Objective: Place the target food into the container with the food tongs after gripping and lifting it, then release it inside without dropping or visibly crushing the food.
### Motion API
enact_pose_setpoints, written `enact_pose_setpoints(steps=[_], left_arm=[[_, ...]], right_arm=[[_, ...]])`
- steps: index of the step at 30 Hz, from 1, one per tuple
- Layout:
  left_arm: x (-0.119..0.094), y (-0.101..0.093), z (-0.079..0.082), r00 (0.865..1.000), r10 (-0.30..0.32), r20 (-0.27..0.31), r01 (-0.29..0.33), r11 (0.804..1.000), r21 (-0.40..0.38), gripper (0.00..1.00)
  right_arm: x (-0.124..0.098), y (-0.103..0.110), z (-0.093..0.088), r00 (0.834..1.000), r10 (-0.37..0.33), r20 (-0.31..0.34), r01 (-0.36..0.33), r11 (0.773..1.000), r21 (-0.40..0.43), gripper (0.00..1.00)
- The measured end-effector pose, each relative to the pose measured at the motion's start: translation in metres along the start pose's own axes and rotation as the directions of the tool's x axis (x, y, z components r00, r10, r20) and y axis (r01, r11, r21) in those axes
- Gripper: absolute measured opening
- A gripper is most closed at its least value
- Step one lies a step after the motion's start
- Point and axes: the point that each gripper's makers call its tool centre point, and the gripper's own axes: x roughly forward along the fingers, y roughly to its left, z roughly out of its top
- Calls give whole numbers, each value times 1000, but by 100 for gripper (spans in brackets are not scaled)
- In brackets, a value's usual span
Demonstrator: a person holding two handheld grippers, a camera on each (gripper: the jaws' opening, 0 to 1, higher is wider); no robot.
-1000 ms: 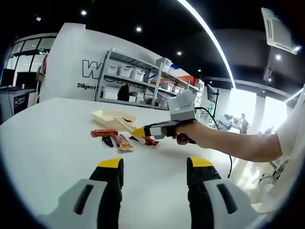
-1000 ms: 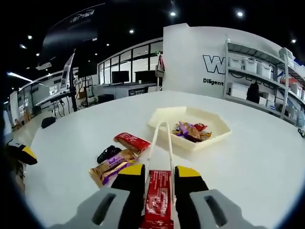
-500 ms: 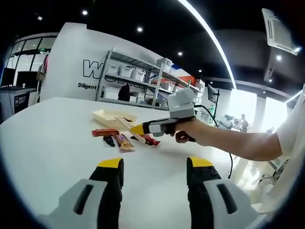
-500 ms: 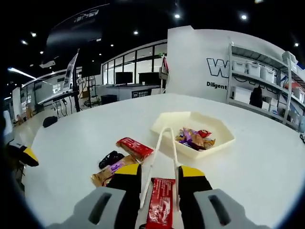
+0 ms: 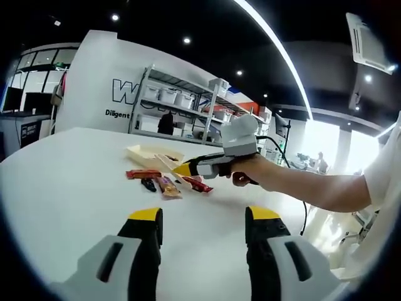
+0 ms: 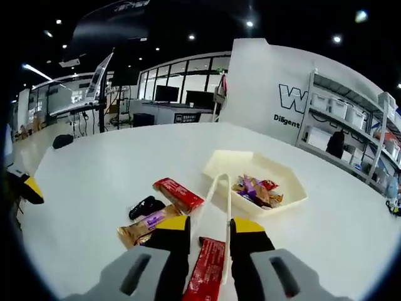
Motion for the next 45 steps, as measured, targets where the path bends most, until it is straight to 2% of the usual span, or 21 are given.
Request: enact_pose_setpoints(steps=[5, 8, 11, 20, 23, 27, 30, 34, 36, 41, 45], left_arm=[[-2, 0, 1, 1000, 0, 5, 0, 1000, 0, 52], [-5, 4, 0, 1000, 10, 8, -10, 1000, -2, 52], [-6, 5, 0, 1000, 13, 8, -13, 1000, -7, 52], [-5, 4, 2, 1000, 12, 12, -12, 1000, -2, 52], [-6, 5, 1, 1000, 14, 9, -14, 1000, -4, 51], [-6, 4, 0, 1000, 14, 3, -14, 1000, -4, 51], [-6, 4, 0, 1000, 15, 2, -15, 1000, 1, 51], [-4, 5, -1, 1000, 15, -2, -15, 1000, 0, 51], [-2, 3, 0, 1000, 11, -4, -11, 1000, 0, 51], [7, -4, 0, 1000, -9, -13, 9, 1000, 0, 51], [17, -10, -1, 999, -32, -25, 32, 999, -5, 51]], right_arm=[[-1, -5, -1, 1000, 5, 0, -5, 999, 45, 15], [-4, -8, 0, 1000, 8, 8, -9, 998, 65, 9], [-4, -12, -1, 1000, 1, 9, -1, 997, 71, 8], [1, -15, -13, 1000, -2, -27, 4, 998, 64, 3], [4, -17, -14, 1000, 8, -30, -6, 996, 87, 2], [9, -20, -24, 998, 6, -59, -3, 999, 53, 0], [7, -22, -23, 999, 21, -43, -17, 996, 90, 0], [2, -27, -21, 999, 5, -33, -2, 996, 90, 0], [-4, -28, -14, 1000, 5, 6, -6, 995, 100, 0], [-21, -27, 0, 998, 16, 58, -23, 990, 137, 0], [-42, -19, 14, 993, 29, 113, -41, 993, 112, 0]])
